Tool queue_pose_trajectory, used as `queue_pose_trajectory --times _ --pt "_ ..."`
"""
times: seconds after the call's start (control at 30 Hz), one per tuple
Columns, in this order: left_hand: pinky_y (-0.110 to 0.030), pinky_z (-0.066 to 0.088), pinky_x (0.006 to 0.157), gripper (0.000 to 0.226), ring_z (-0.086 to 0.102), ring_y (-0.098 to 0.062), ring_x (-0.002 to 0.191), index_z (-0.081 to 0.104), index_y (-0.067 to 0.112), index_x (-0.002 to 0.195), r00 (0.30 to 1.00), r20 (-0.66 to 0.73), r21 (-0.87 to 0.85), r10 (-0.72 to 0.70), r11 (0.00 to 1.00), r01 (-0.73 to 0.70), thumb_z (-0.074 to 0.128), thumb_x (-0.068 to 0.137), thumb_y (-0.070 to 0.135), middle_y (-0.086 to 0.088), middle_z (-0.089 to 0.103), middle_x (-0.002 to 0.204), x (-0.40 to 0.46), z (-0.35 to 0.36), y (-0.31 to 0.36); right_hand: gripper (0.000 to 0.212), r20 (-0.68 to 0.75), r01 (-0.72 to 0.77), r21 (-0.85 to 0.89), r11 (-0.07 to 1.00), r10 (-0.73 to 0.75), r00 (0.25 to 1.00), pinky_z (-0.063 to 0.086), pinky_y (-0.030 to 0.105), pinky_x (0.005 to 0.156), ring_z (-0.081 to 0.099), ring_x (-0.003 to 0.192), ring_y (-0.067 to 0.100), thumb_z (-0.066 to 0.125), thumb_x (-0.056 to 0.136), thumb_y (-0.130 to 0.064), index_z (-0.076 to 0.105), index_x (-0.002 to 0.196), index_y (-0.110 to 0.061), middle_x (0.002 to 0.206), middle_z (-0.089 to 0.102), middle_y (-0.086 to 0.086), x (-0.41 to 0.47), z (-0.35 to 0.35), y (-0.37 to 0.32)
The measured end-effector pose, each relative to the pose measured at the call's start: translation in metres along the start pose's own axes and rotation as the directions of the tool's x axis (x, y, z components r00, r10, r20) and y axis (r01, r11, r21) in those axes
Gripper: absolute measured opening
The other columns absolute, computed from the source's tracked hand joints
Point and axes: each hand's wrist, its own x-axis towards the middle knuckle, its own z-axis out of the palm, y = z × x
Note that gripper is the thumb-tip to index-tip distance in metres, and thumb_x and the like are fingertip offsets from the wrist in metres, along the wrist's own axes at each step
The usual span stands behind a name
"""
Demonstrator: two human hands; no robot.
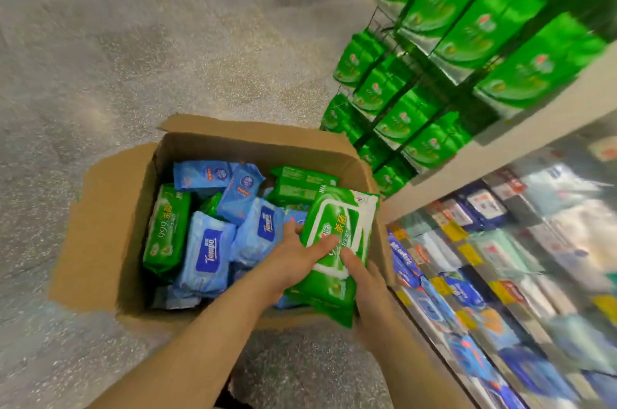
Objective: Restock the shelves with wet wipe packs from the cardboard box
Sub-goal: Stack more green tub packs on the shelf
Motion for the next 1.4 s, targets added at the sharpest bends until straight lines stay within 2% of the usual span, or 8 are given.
queue_pose_trajectory --times 0.27,0.37,0.57,0.73,0.83,1.0,1.27,1.4 --pt "-0.033 0.058 0.081 0.071 0.07 -0.012 0.088 0.043 0.023 0.118 0.962 0.246 0.325 0.115 0.926 -0.194 0.071 0.072 0.07 0.004 0.069 0.104 -0.043 0.133 0.031 0.099 -0.187 0.236 0.201 0.951 -0.2 0.962 0.051 0.06 0.102 0.07 0.113 0.039 0.093 0.057 -0.056 0.057 0.138 -0.013 0.124 0.072 0.017 -0.06 -0.136 -0.051" --pt "-0.027 0.056 0.073 0.066 0.068 -0.008 0.086 0.042 0.025 0.115 0.934 0.343 0.424 0.102 0.87 -0.25 0.07 0.074 0.069 0.007 0.067 0.103 -0.068 0.197 0.03 0.084 -0.265 0.254 0.254 0.933 -0.185 0.946 0.054 0.059 0.098 0.073 0.105 0.036 0.091 0.065 -0.045 0.057 0.136 -0.016 0.118 0.075 0.015 -0.096 -0.201 -0.052" --pt "-0.035 0.057 0.077 0.047 0.072 -0.022 0.082 0.063 0.008 0.12 0.815 0.577 0.166 -0.056 0.985 -0.05 0.07 0.085 0.039 -0.014 0.074 0.103 -0.129 0.326 0.02 0.058 -0.456 0.376 0.415 0.829 -0.168 0.874 0.059 0.052 0.09 0.076 0.096 0.034 0.083 0.079 -0.033 0.062 0.13 -0.014 0.11 0.077 0.014 -0.172 -0.332 -0.037" --pt "-0.038 0.045 0.09 0.048 0.066 -0.031 0.101 0.078 0.015 0.102 0.747 0.661 0.022 -0.066 0.997 0.069 0.055 0.083 0.053 -0.017 0.072 0.112 -0.169 0.423 0.001 0.038 -0.553 0.491 0.538 0.685 -0.153 0.819 0.053 0.059 0.1 0.074 0.103 0.035 0.074 0.088 -0.036 0.072 0.121 -0.015 0.109 0.077 0.015 -0.232 -0.428 -0.027" --pt "-0.022 0.055 0.063 0.054 0.071 -0.021 0.066 0.069 0.004 0.098 0.7 0.714 -0.045 -0.017 0.997 0.069 0.045 0.094 0.052 -0.015 0.073 0.075 -0.194 0.476 -0.012 0.038 -0.618 0.571 0.56 0.6 -0.156 0.771 0.053 0.06 0.099 0.074 0.103 0.035 0.073 0.088 -0.038 0.072 0.12 -0.018 0.109 0.077 0.013 -0.264 -0.474 -0.025" --pt "-0.061 0.034 0.112 0.059 0.055 -0.038 0.127 0.059 0.015 0.136 0.672 0.74 -0.058 -0.016 0.995 0.087 0.047 0.094 0.055 -0.018 0.06 0.135 -0.213 0.551 -0.022 0.042 -0.714 0.691 0.566 0.451 -0.152 0.684 0.057 0.056 0.092 0.073 0.105 0.035 0.071 0.091 -0.036 0.069 0.128 -0.015 0.113 0.076 0.016 -0.295 -0.537 -0.027" --pt "-0.049 0.059 0.07 0.063 0.073 -0.036 0.093 0.045 0.025 0.13 0.648 0.761 0.099 -0.021 0.992 -0.083 0.081 0.078 0.016 -0.012 0.072 0.113 -0.206 0.653 -0.014 0.037 -0.791 0.763 0.456 0.458 -0.184 0.583 0.057 0.057 0.094 0.073 0.104 0.038 0.068 0.095 -0.023 0.066 0.128 -0.007 0.113 0.075 0.019 -0.308 -0.611 -0.028" --pt "-0.052 0.06 0.071 0.066 0.074 -0.035 0.089 0.043 0.027 0.127 0.625 0.779 0.041 0.048 0.991 -0.127 0.082 0.077 0.011 -0.012 0.071 0.113 -0.187 0.706 -0.004 0.074 -0.882 0.81 0.315 0.495 -0.163 0.442 0.059 0.063 0.081 0.074 0.102 0.037 0.079 0.089 -0.021 0.035 0.149 -0.019 0.125 0.069 0.018 -0.301 -0.656 -0.041"
